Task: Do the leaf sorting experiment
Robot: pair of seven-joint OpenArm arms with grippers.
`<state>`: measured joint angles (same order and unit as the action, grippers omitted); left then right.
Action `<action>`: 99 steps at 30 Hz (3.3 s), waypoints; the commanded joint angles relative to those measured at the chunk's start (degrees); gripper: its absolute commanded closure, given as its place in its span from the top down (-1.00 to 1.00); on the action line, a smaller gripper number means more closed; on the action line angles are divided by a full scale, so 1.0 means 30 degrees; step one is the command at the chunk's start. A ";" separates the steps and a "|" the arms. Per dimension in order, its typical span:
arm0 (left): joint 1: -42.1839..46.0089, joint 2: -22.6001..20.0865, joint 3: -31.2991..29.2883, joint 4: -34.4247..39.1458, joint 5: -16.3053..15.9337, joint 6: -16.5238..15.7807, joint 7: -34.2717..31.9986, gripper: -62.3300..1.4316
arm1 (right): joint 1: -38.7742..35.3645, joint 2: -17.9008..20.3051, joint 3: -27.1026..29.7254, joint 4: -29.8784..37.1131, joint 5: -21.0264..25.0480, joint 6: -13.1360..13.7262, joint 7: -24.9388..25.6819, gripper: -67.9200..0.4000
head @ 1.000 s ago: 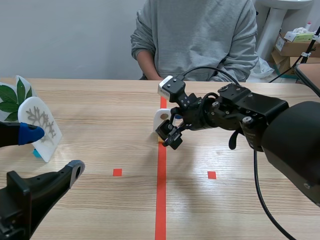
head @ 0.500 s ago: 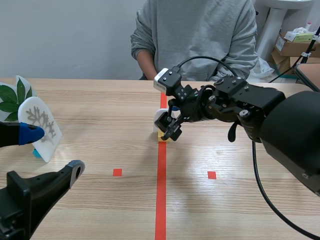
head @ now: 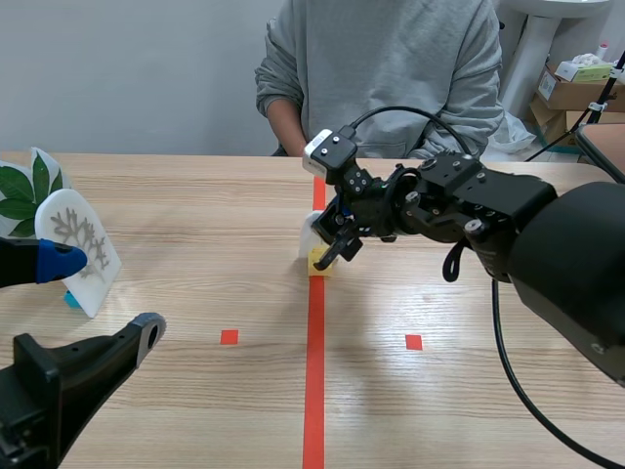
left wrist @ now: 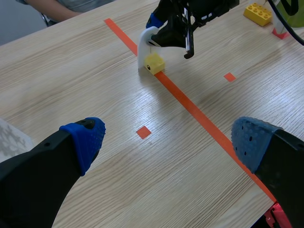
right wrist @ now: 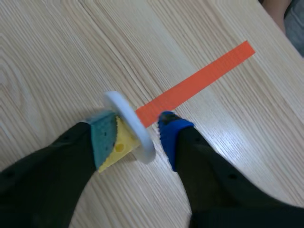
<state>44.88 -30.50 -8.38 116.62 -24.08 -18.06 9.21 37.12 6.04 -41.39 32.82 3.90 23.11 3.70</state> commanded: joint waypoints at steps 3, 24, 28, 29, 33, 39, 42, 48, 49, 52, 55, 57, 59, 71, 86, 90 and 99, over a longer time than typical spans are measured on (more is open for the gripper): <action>-0.0051 0.0044 -0.0087 0.0022 -0.0109 0.0044 -0.0248 0.83 | 0.0102 -0.0007 0.0036 0.0146 -0.0262 -0.0291 0.0335 -0.67; -0.0051 0.0044 -0.0087 0.0022 -0.0109 0.0044 -0.0248 0.83 | -0.0102 0.0000 0.0182 0.0678 -0.0255 -0.0284 -0.0117 -0.96; -0.0051 0.0044 -0.0087 0.0022 -0.0117 0.0044 -0.0248 0.83 | -0.0102 0.0007 0.0991 0.1319 0.0612 -0.0284 -0.1202 -0.96; -0.0051 0.0044 -0.0087 0.0022 -0.0117 0.0044 -0.0248 0.83 | -0.0102 0.0007 0.1319 0.1443 0.0933 -0.0284 -0.1479 -0.96; -0.0051 0.0044 -0.0087 0.0022 -0.0117 0.0044 -0.0248 0.83 | -0.0102 0.0073 0.2863 0.1843 0.1683 -0.0291 -0.2419 -0.96; -0.0051 0.0036 -0.0087 0.0022 -0.0117 0.0044 -0.0255 0.83 | -0.0109 0.0590 0.5486 0.2368 0.2710 -0.0437 -0.3774 -0.95; -0.0051 0.0036 -0.0087 0.0022 -0.0124 0.0044 -0.0255 0.83 | -0.0109 0.1020 0.6768 0.2426 0.3249 -0.0437 -0.4357 -0.95; -0.0051 0.0044 -0.0087 0.0022 -0.0124 0.0044 -0.0262 0.83 | -0.0321 0.2317 0.9136 0.2433 0.4109 -0.1231 -0.5333 -0.95; -0.0051 0.0044 -0.0087 0.0022 -0.0124 0.0044 -0.0262 0.83 | -0.0437 0.2586 0.9537 0.2441 0.4248 -0.1384 -0.5442 -0.95; -0.0051 0.0044 -0.0087 0.0022 -0.0131 0.0036 -0.0262 0.83 | -0.0976 0.3402 1.0739 0.2441 0.4619 -0.1435 -0.5493 -0.95; -0.0051 0.0044 -0.0087 0.0022 -0.0153 0.0036 -0.0270 0.83 | -0.1705 0.4160 1.1832 0.2455 0.5202 -0.1450 -0.5479 -0.95; -0.0051 0.0036 -0.0087 0.0022 -0.0211 0.0036 -0.0270 0.83 | -0.2215 0.4561 1.2502 0.2463 0.5523 -0.1443 -0.5493 -0.95; -0.0051 0.0036 -0.0087 0.0022 -0.0211 0.0036 -0.0270 0.83 | -0.2674 0.4874 1.3143 0.2463 0.5894 -0.1443 -0.5472 -0.95; -0.0051 0.0044 -0.0087 0.0022 -0.0277 0.0036 -0.0270 0.83 | -0.3657 0.5064 1.4243 0.2463 0.6441 -0.1515 -0.5421 -0.95; -0.0051 0.0044 -0.0087 0.0022 -0.0270 0.0036 -0.0270 0.83 | -0.3861 0.5071 1.4243 0.2463 0.6441 -0.1880 -0.5129 -0.31; -0.0051 0.0044 -0.0087 0.0022 -0.0270 0.0036 -0.0270 0.83 | -0.3861 0.5071 1.4243 0.2484 0.6441 -0.1872 -0.5049 -0.06; -0.0051 0.0044 -0.0087 0.0022 -0.0270 0.0036 -0.0262 0.83 | -0.3861 0.5078 1.4243 0.2812 0.6448 -0.1865 -0.5136 0.28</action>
<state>44.88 -30.50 -8.38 116.62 -24.34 -18.06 9.21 24.71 20.47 1.37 39.66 22.59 17.56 -12.32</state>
